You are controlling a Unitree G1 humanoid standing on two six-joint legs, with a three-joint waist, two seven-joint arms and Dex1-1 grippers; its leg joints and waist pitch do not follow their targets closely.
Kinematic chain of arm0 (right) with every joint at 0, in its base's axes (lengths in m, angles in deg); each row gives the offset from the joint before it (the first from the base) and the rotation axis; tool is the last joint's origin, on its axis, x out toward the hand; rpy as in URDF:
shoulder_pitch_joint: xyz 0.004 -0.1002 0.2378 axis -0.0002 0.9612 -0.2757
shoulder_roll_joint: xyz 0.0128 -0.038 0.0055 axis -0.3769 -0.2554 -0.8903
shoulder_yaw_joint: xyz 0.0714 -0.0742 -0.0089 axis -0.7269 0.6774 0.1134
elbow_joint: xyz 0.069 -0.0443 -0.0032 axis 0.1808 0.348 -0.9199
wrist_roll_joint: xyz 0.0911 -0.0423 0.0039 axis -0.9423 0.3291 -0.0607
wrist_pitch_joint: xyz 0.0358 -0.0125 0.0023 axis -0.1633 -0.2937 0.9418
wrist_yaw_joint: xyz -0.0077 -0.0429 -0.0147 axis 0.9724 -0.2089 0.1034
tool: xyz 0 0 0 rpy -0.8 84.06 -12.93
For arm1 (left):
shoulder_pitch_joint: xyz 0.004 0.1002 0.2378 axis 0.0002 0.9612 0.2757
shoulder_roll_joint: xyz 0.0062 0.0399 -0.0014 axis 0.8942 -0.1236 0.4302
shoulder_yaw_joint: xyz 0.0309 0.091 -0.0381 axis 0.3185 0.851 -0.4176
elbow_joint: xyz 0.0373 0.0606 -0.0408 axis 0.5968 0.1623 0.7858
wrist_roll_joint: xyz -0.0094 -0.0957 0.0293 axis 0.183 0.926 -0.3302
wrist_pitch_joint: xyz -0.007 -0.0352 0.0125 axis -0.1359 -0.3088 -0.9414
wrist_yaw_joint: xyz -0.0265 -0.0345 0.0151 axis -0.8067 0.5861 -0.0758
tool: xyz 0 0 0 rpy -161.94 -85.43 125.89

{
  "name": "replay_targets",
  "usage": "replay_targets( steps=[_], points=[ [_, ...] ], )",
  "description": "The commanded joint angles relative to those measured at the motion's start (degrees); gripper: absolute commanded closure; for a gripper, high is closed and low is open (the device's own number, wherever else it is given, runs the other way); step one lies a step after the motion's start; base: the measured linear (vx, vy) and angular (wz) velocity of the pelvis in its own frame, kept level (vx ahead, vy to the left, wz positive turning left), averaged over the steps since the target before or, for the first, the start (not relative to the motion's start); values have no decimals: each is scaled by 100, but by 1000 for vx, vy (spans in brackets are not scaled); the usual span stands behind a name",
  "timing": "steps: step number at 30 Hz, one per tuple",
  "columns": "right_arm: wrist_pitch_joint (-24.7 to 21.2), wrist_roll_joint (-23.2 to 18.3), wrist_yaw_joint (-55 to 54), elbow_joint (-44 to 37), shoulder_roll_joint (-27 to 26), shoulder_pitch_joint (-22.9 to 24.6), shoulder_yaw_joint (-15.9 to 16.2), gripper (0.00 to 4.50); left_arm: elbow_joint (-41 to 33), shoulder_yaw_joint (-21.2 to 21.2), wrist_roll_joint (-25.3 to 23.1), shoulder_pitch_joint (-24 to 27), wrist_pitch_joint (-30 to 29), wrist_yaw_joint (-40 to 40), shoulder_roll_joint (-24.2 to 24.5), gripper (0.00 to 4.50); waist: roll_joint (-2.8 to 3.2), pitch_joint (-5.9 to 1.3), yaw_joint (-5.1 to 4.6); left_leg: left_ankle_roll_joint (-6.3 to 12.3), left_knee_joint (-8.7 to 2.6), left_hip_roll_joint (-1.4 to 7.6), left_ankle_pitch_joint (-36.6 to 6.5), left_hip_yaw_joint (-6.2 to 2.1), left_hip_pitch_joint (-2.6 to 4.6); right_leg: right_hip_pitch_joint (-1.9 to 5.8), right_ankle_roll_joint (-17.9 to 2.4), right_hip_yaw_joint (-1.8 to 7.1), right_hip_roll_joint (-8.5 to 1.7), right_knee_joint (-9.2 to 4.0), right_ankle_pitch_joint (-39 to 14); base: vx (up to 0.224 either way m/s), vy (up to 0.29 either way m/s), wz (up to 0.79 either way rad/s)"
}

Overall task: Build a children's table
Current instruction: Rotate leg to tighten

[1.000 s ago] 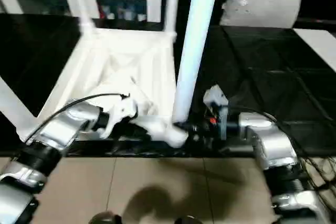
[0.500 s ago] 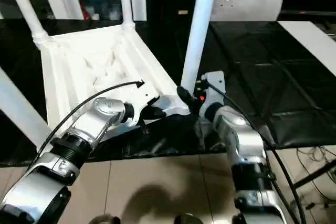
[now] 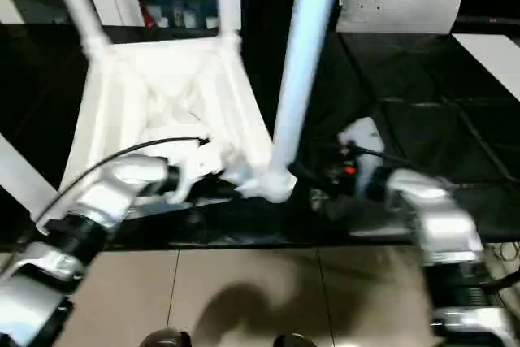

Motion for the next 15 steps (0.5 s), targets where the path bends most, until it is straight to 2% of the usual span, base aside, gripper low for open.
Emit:
replay_targets(
  steps=[1,3,4,6,8,10,15],
  points=[
    [114,-31,352,-35,81,9,139,68,-60,324,-46,29,173,-364,-62,450,-81,-403,0,382,-371,111,-1532,4,56,301,-1027,218,-340,-512,-2193,0,0,0],
    [137,-62,568,5,152,-14,219,93,-68,338,-14,18,243,-505,-34,450,-80,-410,24,369,-370,115,-1504,5,63,293,-1087,221,-340,-497,-2107,0,0,0],
    [90,-174,1052,69,243,-89,400,93,-159,385,89,1,361,-843,15,450,-96,-412,49,390,-367,113,-1501,10,65,299,-1097,220,-340,-497,-2116,0,0,0],
    [6,-233,1351,93,287,-135,531,104,-217,410,142,-8,409,-1003,27,450,-94,-425,86,422,-362,124,-1412,16,51,306,-1135,227,-349,-481,-2012,0,0,0],
    [-5,-232,1452,117,298,-150,564,125,-210,412,150,-14,437,-1036,24,450,-85,-429,107,426,-356,135,-1373,21,61,289,-1214,232,-349,-458,-1851,0,0,0],
    [72,-96,1655,310,257,-244,752,141,-198,445,128,-54,505,-1147,18,450,-99,-434,118,411,-357,131,-1341,18,44,303,-1201,223,-357,-458,-1910,0,0,0],
    [56,-130,1823,474,218,-339,830,186,-129,424,137,-117,533,-1202,7,450,-98,-438,142,395,-354,130,-1304,19,47,295,-1175,223,-356,-459,-1936,0,0,0]
  ],
)
